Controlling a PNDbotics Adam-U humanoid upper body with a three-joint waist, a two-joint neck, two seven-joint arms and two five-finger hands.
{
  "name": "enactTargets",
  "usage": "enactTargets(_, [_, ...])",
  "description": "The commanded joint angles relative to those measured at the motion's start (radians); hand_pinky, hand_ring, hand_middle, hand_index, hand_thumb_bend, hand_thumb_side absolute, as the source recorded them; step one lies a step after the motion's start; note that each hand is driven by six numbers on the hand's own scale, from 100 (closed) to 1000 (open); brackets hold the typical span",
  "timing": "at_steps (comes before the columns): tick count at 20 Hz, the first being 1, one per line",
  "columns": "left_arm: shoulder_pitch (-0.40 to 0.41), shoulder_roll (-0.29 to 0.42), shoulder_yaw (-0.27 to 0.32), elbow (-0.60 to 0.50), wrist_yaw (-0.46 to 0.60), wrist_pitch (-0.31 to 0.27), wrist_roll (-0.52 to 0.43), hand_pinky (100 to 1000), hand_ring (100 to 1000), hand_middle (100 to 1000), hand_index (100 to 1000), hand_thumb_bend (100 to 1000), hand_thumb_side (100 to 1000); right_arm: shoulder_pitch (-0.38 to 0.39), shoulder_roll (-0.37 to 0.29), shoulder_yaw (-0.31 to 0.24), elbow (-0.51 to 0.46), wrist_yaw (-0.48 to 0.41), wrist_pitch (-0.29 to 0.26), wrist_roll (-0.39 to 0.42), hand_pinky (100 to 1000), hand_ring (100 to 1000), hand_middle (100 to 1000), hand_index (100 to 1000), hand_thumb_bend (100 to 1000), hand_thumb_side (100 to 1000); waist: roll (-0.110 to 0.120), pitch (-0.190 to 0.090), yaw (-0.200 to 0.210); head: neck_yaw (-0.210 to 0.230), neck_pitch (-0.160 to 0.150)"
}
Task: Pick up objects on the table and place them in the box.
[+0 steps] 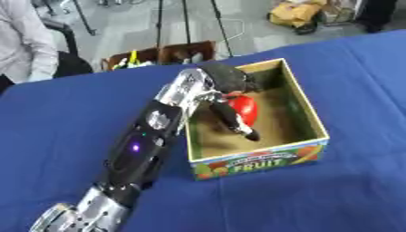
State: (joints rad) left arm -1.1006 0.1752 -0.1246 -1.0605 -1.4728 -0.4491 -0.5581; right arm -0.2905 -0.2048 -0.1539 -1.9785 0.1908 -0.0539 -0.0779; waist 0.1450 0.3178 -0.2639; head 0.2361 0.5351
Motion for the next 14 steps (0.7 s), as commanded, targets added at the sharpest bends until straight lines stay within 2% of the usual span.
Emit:
enactTargets(1, [-0.017,0.009,0.005,-0.016,0.012,0.002,-0.002,907,969,1000,1000,788,1000,-0.007,-0.009,-0.001,-0.021,-0.001,0.001,0.0,326,260,314,468,100,772,-0.009,-0.023,0.0,0.003,-0.01])
enactTargets(2, [-0.018,0.009,0.006,-0.018,0.014,0.003,-0.002,876,943,970,988,723,1000,-0.006,-0.009,-0.001,-0.021,-0.001,0.002,0.0,325,259,314,468,100,771,-0.009,-0.023,0.001,0.003,-0.01])
enactTargets(3, [-0.025,0.011,0.015,-0.03,0.022,0.008,0.005,847,921,934,969,613,1000,-0.005,-0.008,-0.002,-0.021,0.0,0.002,-0.001,325,259,314,468,100,771,-0.011,-0.024,0.004,0.0,-0.011])
enactTargets(5, [-0.028,0.017,0.033,-0.071,0.047,0.018,0.029,760,856,844,920,360,1000,-0.002,-0.008,-0.004,-0.021,0.001,0.003,-0.003,325,258,314,468,100,771,-0.013,-0.026,0.011,-0.009,-0.01])
enactTargets(6, [-0.027,0.02,0.044,-0.093,0.06,0.023,0.043,713,819,803,896,184,1000,-0.001,-0.008,-0.006,-0.021,0.002,0.003,-0.005,325,258,314,468,100,770,-0.014,-0.027,0.015,-0.013,-0.008])
enactTargets(7, [-0.028,0.023,0.059,-0.115,0.074,0.032,0.056,676,789,772,880,100,986,0.001,-0.008,-0.008,-0.021,0.002,0.004,-0.007,325,258,314,468,100,770,-0.016,-0.029,0.019,-0.019,-0.006])
enactTargets(8, [-0.029,0.027,0.076,-0.137,0.087,0.043,0.07,619,747,728,859,100,964,0.003,-0.008,-0.009,-0.021,0.003,0.005,-0.009,325,258,314,468,100,769,-0.017,-0.03,0.024,-0.024,-0.003])
enactTargets(10, [-0.03,0.028,0.114,-0.182,0.115,0.066,0.097,521,671,653,834,100,975,0.006,-0.008,-0.011,-0.021,0.004,0.006,-0.012,325,258,314,467,100,769,-0.018,-0.033,0.033,-0.036,0.002])
enactTargets(14, [-0.005,0.024,0.172,-0.271,0.17,0.085,0.152,431,585,561,774,100,943,0.01,-0.009,-0.015,-0.021,0.005,0.008,-0.018,325,258,315,468,100,769,-0.024,-0.038,0.052,-0.064,0.015])
